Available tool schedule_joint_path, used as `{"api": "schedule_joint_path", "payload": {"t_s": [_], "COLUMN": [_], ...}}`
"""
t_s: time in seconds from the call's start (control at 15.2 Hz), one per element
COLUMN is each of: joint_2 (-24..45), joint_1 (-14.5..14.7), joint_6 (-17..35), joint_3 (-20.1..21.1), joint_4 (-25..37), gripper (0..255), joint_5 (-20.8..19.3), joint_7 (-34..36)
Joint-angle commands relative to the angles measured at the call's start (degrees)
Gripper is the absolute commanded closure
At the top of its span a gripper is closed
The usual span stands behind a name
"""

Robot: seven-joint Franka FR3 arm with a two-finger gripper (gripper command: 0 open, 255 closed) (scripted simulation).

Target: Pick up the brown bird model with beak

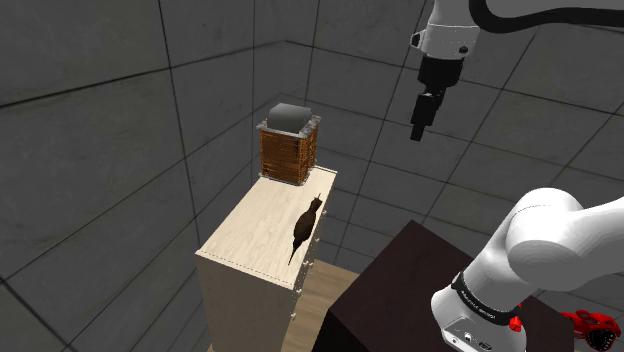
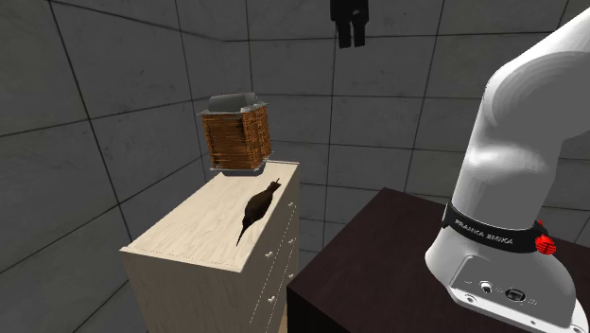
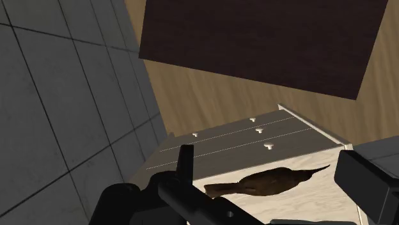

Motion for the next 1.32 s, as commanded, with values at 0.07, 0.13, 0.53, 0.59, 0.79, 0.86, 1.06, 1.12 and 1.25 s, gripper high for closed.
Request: {"api": "schedule_joint_path", "payload": {"t_s": [0.07, 0.13, 0.53, 0.59, 0.79, 0.86, 1.06, 1.12, 1.25], "joint_2": [0.5, 1.1, 6.8, 8.1, 12.8, 14.5, 20.4, 22.5, 26.9], "joint_1": [-0.3, -0.6, -2.1, -2.3, -3.1, -3.3, -4.1, -4.4, -5.0], "joint_6": [1.8, 3.5, 15.3, 17.3, 23.8, 26.0, 32.6, 34.8, 39.1], "joint_3": [0.6, 1.3, 5.3, 6.0, 7.9, 8.5, 10.3, 10.9, 11.9], "joint_4": [-1.3, -2.6, -8.5, -9.2, -10.7, -11.1, -11.4, -11.4, -11.0], "gripper": [0, 0, 0, 0, 0, 0, 0, 0, 0], "joint_5": [0.8, 1.6, 6.3, 6.9, 8.8, 9.4, 10.7, 11.0, 11.5], "joint_7": [2.2, 4.4, 16.9, 18.9, 24.9, 26.9, 32.7, 34.7, 38.6]}}
